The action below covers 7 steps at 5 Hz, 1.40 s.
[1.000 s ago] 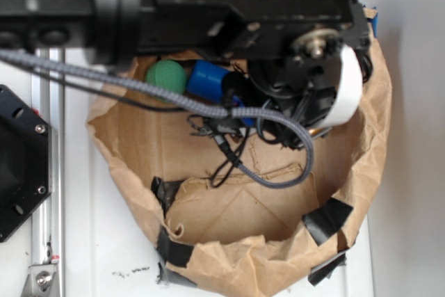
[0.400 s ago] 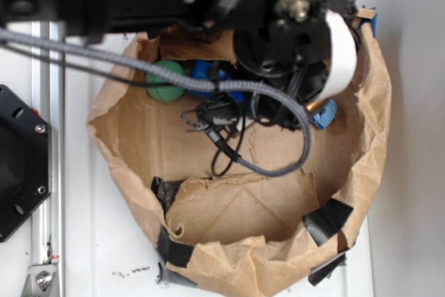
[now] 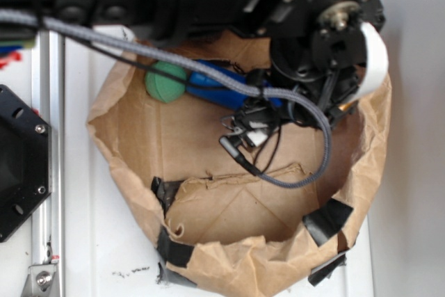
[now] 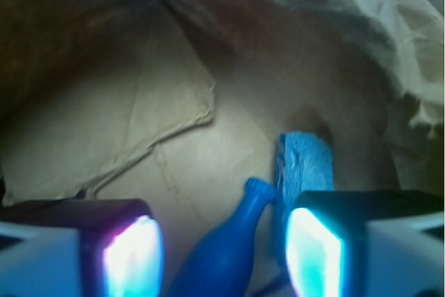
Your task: Grab the blue sponge.
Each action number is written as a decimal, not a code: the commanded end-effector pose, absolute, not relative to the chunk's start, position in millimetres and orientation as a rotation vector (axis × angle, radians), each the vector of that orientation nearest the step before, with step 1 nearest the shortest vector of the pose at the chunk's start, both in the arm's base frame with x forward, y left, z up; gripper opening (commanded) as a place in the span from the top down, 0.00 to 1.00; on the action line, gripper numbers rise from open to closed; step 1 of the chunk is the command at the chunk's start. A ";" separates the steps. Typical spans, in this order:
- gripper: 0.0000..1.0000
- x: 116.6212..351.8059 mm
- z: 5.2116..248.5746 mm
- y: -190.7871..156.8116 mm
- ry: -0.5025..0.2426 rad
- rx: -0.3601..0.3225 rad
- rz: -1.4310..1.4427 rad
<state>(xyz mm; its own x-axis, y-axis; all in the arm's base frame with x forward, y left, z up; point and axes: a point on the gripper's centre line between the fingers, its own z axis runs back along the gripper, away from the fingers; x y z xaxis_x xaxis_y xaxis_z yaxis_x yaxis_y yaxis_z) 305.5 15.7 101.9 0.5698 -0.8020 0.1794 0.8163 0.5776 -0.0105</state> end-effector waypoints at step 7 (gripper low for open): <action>0.00 297.0 98.8 2.5 -0.293 -0.077 -0.891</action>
